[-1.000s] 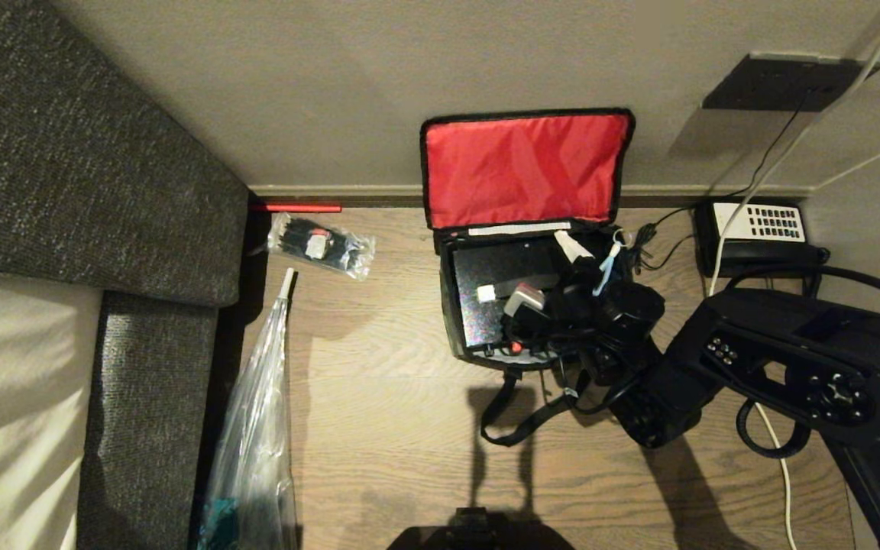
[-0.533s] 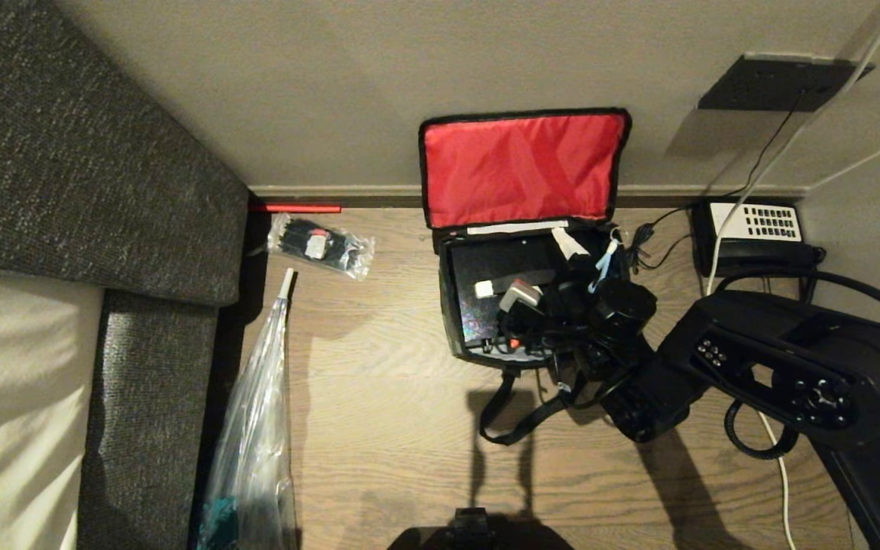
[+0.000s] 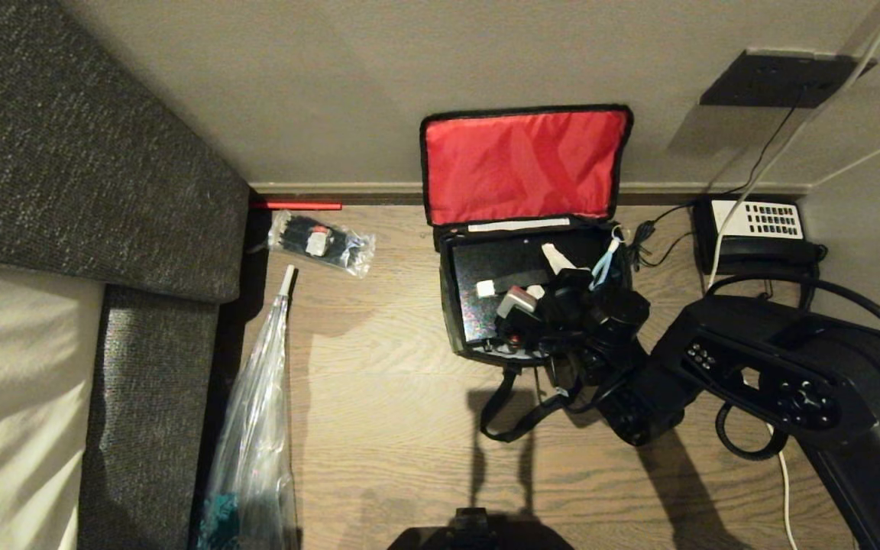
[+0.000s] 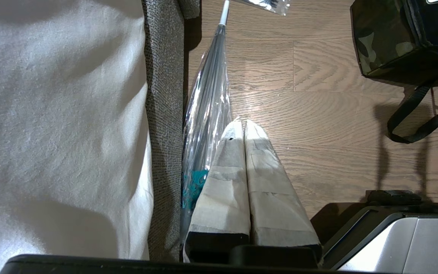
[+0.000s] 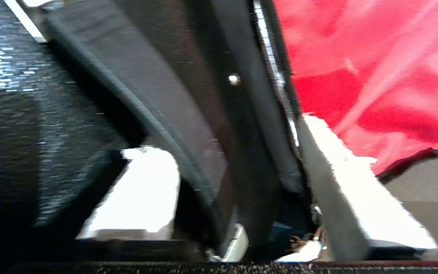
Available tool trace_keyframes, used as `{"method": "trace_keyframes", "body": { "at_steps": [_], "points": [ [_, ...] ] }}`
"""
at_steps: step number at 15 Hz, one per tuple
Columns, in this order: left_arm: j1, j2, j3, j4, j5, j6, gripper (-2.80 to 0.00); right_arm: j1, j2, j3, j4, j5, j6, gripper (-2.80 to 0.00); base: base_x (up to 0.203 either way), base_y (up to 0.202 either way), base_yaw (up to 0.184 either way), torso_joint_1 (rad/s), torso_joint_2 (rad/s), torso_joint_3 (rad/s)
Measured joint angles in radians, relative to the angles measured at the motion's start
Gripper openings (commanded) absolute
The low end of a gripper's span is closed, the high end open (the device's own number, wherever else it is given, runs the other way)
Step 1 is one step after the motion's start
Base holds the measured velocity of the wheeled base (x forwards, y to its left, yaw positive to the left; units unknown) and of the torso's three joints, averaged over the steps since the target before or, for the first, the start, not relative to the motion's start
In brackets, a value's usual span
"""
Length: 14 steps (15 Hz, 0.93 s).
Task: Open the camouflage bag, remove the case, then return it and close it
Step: Grip the handle
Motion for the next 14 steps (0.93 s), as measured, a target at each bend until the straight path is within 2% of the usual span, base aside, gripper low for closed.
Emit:
{"method": "trace_keyframes", "body": {
  "at_steps": [11,14],
  "points": [
    [0.0,0.0,0.0,0.0,0.0,0.0,-2.8,0.0,0.005,0.002,0.003,0.004,-0.002,-2.8,0.0,0.0,0.0,0.0,0.0,0.0],
    [0.0,0.0,0.0,0.0,0.0,0.0,-2.8,-0.001,-0.037,0.018,0.009,0.009,-0.048,-2.8,0.0,0.0,0.0,0.0,0.0,0.0]
  ]
}}
